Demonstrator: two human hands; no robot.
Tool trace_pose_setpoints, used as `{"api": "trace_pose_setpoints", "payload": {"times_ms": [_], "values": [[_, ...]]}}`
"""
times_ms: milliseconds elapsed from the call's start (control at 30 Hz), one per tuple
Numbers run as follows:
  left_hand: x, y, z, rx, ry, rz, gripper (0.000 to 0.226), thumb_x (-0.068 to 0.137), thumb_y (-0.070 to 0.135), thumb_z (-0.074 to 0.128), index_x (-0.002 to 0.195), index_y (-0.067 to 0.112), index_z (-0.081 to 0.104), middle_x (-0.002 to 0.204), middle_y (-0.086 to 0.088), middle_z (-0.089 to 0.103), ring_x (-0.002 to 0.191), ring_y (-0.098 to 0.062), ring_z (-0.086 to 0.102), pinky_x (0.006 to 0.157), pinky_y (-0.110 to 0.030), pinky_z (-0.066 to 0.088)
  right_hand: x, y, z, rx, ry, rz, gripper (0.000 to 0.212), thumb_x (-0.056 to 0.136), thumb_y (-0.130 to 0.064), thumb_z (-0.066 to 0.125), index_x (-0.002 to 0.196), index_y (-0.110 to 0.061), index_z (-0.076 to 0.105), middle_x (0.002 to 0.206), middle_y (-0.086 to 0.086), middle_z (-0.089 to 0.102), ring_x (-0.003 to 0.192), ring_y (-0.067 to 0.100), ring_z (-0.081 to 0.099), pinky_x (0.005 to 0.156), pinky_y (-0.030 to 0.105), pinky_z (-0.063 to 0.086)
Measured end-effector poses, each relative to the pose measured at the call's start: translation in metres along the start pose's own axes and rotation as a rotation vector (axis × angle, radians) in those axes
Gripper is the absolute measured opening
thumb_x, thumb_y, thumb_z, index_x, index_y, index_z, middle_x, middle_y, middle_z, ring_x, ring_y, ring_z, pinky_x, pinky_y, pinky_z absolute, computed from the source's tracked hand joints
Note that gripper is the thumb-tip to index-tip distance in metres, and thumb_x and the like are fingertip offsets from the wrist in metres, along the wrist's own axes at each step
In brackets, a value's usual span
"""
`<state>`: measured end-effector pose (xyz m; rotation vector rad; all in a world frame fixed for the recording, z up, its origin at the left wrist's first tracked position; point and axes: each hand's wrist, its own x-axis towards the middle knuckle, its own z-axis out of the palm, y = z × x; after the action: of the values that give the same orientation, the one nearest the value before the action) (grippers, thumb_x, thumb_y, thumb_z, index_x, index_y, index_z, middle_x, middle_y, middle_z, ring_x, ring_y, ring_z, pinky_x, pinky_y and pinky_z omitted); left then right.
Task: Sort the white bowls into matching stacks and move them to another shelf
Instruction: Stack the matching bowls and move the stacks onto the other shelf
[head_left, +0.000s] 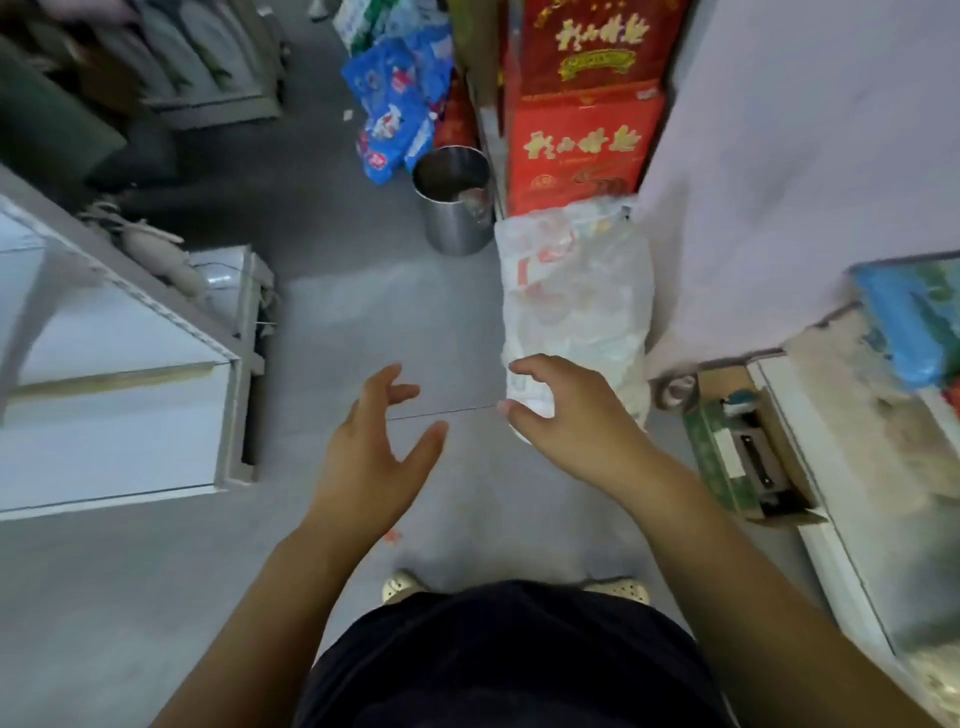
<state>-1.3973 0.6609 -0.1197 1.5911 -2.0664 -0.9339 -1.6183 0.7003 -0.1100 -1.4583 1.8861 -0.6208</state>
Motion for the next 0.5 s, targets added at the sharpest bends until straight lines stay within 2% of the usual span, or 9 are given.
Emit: {"api": "trace_pose_setpoints", "payload": {"times_ms": [133, 333, 500], "values": [[-0.022, -0.084, -0.093, 0.017, 0.171, -0.121, 0.061, 0.092, 0.041, 0.071, 0.144, 0.028, 0.044, 0.131, 0.022, 0.056, 0.124, -0.008, 0.056, 0.099, -0.027, 0.041, 0.033, -0.090, 0.089, 0.002, -0.165, -0.138, 0.046, 0.097, -0.034, 0.066, 0.140, -0.022, 0.056, 0.145, -0.008, 0.055, 0.136, 0.010, 0.048, 0.105, 0.017, 0.035], [-0.075, -0.182, -0.193, 0.044, 0.370, -0.335, 0.054, 0.093, 0.042, 0.070, 0.140, 0.027, 0.050, 0.133, 0.012, 0.062, 0.123, -0.012, 0.058, 0.098, -0.027, 0.040, 0.067, -0.205, 0.190, -0.083, -0.345, -0.343, 0.045, 0.095, -0.032, 0.069, 0.136, -0.017, 0.060, 0.139, -0.002, 0.061, 0.130, 0.014, 0.055, 0.104, 0.020, 0.037], [-0.122, -0.224, -0.226, 0.025, 0.486, -0.506, 0.052, 0.095, 0.044, 0.066, 0.141, 0.023, 0.052, 0.139, 0.009, 0.061, 0.127, -0.013, 0.056, 0.103, -0.025, 0.038, 0.075, -0.265, 0.249, -0.144, -0.530, -0.451, 0.042, 0.095, -0.030, 0.070, 0.134, -0.015, 0.063, 0.135, -0.002, 0.064, 0.127, 0.011, 0.057, 0.095, 0.009, 0.033]]}}
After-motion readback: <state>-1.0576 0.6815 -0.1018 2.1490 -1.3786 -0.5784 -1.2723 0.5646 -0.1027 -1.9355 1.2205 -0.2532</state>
